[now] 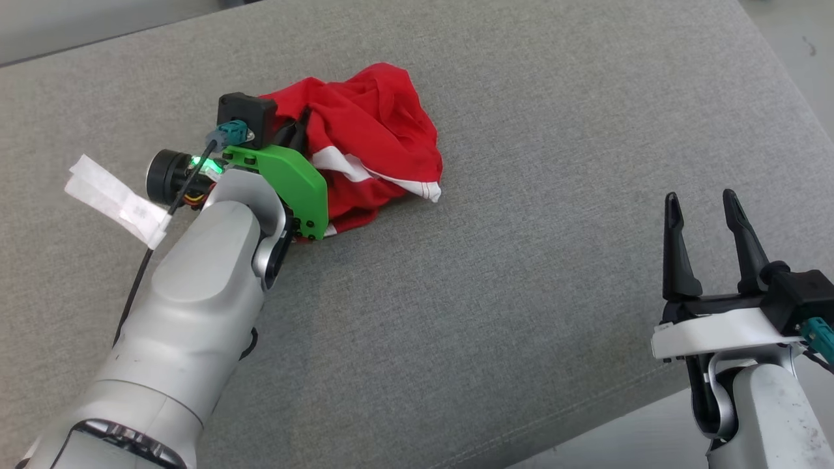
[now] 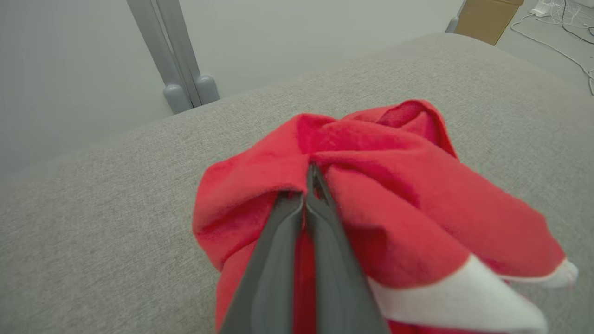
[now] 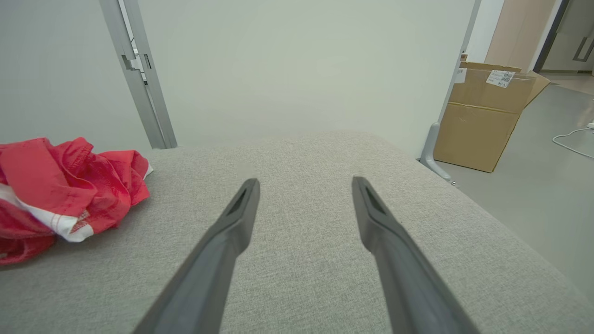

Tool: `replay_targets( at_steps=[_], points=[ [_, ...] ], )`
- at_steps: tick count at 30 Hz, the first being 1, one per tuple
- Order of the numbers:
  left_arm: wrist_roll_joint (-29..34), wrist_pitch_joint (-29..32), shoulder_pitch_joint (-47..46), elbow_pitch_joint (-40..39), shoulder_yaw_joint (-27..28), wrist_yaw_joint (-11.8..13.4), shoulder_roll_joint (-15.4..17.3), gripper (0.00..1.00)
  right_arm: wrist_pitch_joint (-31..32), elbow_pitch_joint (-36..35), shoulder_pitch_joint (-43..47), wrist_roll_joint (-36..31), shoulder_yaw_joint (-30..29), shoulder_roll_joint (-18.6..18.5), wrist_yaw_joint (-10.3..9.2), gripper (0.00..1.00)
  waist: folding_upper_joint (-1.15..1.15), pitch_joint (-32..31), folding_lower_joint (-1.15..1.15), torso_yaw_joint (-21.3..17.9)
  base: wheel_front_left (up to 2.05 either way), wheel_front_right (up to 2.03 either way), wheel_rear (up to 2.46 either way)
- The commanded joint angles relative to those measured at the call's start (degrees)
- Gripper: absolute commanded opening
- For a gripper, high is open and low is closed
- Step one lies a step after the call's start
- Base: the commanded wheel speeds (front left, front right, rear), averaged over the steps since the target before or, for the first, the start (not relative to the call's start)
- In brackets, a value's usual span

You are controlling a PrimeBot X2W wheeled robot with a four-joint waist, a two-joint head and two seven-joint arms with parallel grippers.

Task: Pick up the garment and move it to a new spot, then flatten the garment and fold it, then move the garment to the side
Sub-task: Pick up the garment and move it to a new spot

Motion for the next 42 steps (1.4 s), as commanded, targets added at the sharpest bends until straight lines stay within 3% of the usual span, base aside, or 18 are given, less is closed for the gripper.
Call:
replay_targets(
  at_steps=[1,2,10,20,30,42],
  points=[
    [0.55,-1.97,-1.34,1.35,0.09,0.37,-0.23,0.46,-0.18,-0.14,-0.87,0.12,0.11,-0.08,-0.06,1.0,0.0,2.33,0.0,-0.59,0.0,0.0,0.0],
    [0.54,-3.04,-1.53,2.2,0.18,0.39,-0.59,1.0,-0.18,-0.16,-0.97,0.03,0.16,-0.07,-0.06,1.0,0.0,2.37,0.0,-0.38,0.0,0.0,0.0],
    [-0.29,-8.74,-2.49,4.84,0.11,-1.58,-2.96,1.0,-0.19,-0.05,-0.19,-1.8,-1.33,-0.1,-0.06,1.0,0.0,0.01,0.0,3.34,0.0,0.0,0.0],
    [-0.21,-9.43,2.7,-0.77,1.7,-1.7,-3.46,1.0,-0.18,0.4,2.33,-3.86,-3.7,-0.11,-0.06,1.0,0.0,-7.07,0.0,9.27,0.0,0.0,0.0],
    [2.08,-9.38,20.82,-16.13,11.54,0.56,-1.82,1.0,-0.18,0.94,4.93,-4.06,-3.75,-0.09,-0.06,1.0,0.0,-14.01,0.0,13.71,0.0,0.0,0.0],
    [10.54,-9.39,43.97,-32.82,23.31,4.12,-1.65,1.0,-0.18,1.72,7.64,-2.32,0.17,-0.12,-0.06,1.0,0.0,-17.58,0.0,14.74,0.0,0.0,0.0]
  ],
)
